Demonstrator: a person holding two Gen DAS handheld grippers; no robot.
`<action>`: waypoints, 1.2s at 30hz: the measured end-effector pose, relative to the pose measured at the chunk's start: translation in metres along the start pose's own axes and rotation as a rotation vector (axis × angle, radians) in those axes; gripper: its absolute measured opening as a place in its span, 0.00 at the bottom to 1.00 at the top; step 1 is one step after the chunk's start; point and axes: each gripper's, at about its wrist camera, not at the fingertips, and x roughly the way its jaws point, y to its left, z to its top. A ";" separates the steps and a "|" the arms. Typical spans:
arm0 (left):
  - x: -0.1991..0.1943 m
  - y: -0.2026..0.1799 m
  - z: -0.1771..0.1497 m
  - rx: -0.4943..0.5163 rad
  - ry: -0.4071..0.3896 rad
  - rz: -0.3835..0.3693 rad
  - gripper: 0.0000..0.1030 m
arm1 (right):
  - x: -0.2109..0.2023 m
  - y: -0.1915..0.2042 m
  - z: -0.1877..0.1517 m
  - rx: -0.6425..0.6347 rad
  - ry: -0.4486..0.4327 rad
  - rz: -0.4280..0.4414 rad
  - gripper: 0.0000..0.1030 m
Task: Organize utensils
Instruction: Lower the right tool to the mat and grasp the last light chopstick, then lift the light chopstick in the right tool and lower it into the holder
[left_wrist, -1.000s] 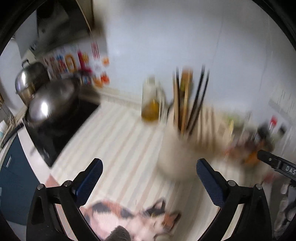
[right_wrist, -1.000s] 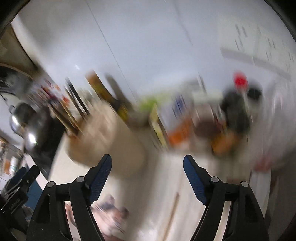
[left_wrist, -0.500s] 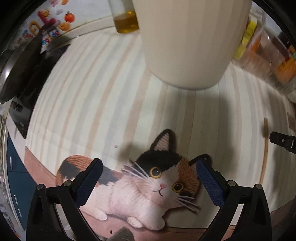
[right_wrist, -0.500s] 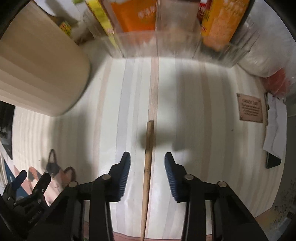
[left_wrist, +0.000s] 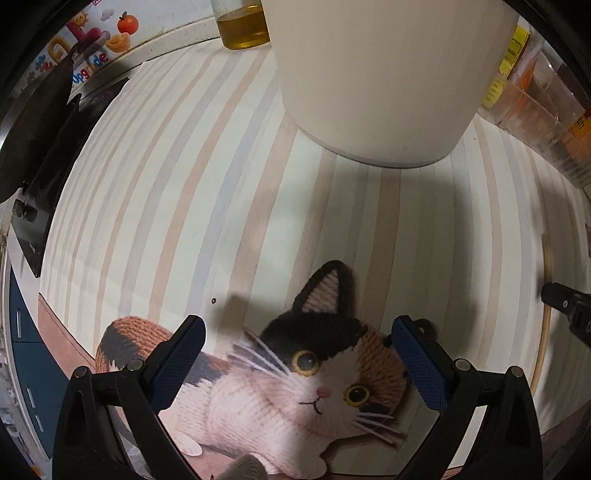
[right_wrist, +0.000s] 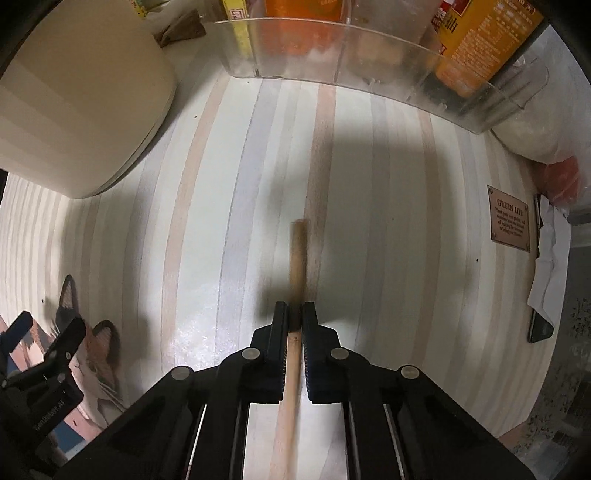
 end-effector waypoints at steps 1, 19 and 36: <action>0.000 0.003 0.007 0.001 -0.006 0.001 1.00 | 0.000 -0.001 -0.002 0.000 -0.007 0.009 0.07; -0.124 0.056 0.017 -0.102 -0.263 0.008 1.00 | -0.162 -0.023 -0.006 0.055 -0.447 0.342 0.07; -0.176 0.126 0.118 -0.267 -0.271 0.053 1.00 | -0.359 0.081 0.100 -0.017 -1.007 0.458 0.07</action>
